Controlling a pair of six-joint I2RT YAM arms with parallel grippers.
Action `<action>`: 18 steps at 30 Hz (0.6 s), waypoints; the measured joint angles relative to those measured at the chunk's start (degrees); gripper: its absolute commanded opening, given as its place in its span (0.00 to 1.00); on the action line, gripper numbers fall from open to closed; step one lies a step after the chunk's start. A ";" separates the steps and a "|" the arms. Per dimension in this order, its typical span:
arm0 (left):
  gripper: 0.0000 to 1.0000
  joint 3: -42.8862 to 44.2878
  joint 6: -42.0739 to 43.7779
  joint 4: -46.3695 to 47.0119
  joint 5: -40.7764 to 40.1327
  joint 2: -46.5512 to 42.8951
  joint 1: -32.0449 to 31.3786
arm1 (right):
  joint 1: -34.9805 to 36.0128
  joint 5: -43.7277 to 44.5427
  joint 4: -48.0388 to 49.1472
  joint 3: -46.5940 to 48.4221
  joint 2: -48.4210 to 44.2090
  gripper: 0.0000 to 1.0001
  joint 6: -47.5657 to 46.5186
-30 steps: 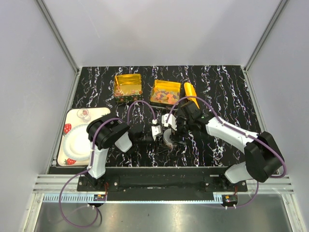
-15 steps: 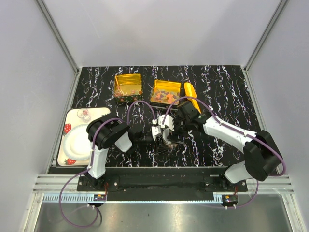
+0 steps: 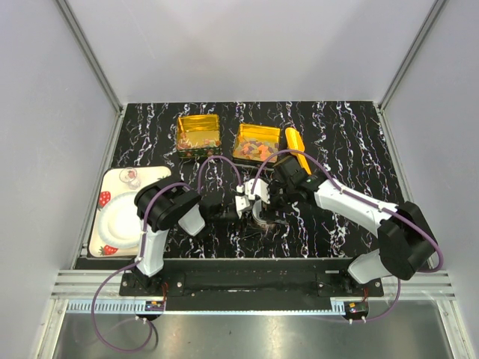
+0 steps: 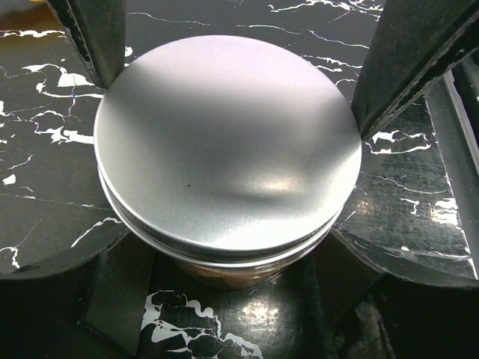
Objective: Pack the candies
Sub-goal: Screw the bottle lid onto the packing bottle.
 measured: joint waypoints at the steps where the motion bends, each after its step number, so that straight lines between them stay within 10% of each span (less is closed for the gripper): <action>1: 0.64 0.00 0.00 -0.02 0.02 0.00 0.00 | 0.00 -0.07 -0.20 0.04 0.00 0.88 -0.09; 18: 0.64 0.00 -0.09 0.00 0.11 0.00 0.00 | 0.24 -0.44 -2.03 0.04 -0.59 0.89 0.39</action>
